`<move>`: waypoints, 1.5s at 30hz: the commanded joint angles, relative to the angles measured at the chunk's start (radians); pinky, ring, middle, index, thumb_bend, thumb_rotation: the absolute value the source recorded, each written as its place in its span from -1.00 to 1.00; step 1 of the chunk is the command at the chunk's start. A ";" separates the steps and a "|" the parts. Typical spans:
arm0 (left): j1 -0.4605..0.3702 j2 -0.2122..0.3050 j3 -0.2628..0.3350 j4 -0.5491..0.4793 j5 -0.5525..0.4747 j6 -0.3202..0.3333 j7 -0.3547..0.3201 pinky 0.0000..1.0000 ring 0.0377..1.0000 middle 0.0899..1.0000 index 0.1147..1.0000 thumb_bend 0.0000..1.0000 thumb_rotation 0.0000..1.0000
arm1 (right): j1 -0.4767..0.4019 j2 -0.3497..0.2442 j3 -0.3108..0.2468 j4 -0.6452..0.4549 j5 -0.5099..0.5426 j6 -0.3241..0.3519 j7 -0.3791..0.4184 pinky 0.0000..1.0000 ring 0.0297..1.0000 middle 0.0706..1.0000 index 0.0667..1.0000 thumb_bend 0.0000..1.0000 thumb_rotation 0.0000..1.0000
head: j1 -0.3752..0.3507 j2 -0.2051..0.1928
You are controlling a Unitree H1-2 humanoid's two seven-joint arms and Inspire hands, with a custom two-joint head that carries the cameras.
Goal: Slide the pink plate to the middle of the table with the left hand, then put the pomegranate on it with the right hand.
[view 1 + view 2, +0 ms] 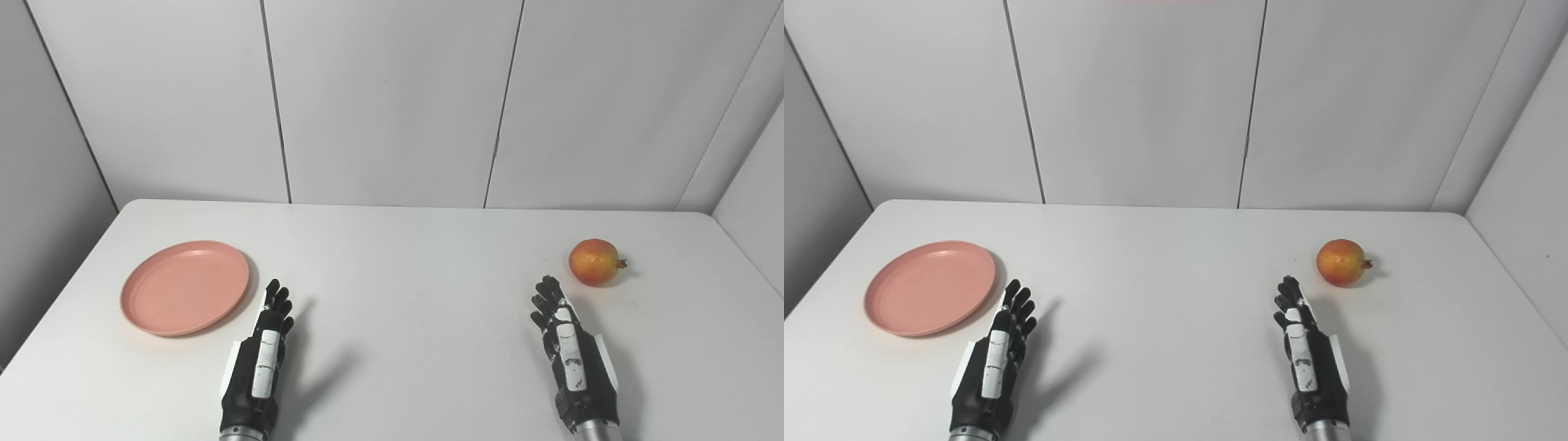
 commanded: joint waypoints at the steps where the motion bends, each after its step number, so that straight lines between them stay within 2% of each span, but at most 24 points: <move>1: 0.020 0.038 0.001 -0.013 0.002 -0.043 -0.007 1.00 1.00 1.00 1.00 0.75 0.91 | -0.012 -0.002 0.001 -0.018 0.008 -0.023 0.013 0.93 0.92 0.90 0.88 0.63 0.87 | 0.001 -0.001; 13: 0.018 0.043 0.003 -0.013 0.010 -0.040 -0.006 1.00 1.00 1.00 1.00 0.76 0.93 | -0.015 -0.001 0.001 -0.016 0.001 -0.024 0.009 0.94 0.94 0.90 0.88 0.65 0.87 | 0.000 0.005; 17: 0.016 0.044 0.003 -0.014 0.013 -0.046 -0.007 1.00 1.00 1.00 1.00 0.69 0.96 | -0.016 -0.001 0.001 -0.014 0.004 -0.027 0.011 0.95 0.94 0.91 0.90 0.67 0.86 | 0.000 0.005; 20: 0.015 0.039 0.004 -0.023 0.010 -0.029 -0.004 1.00 1.00 1.00 1.00 0.70 0.97 | -0.016 -0.001 0.000 -0.013 0.003 -0.027 0.009 0.94 0.93 0.90 0.88 0.67 0.86 | 0.000 0.005; 45: 0.009 0.028 0.007 -0.009 -0.015 -0.022 -0.007 1.00 1.00 1.00 1.00 0.69 0.89 | -0.020 -0.006 -0.001 -0.008 0.027 -0.015 0.015 0.96 0.93 0.90 0.90 0.59 0.91 | 0.004 0.006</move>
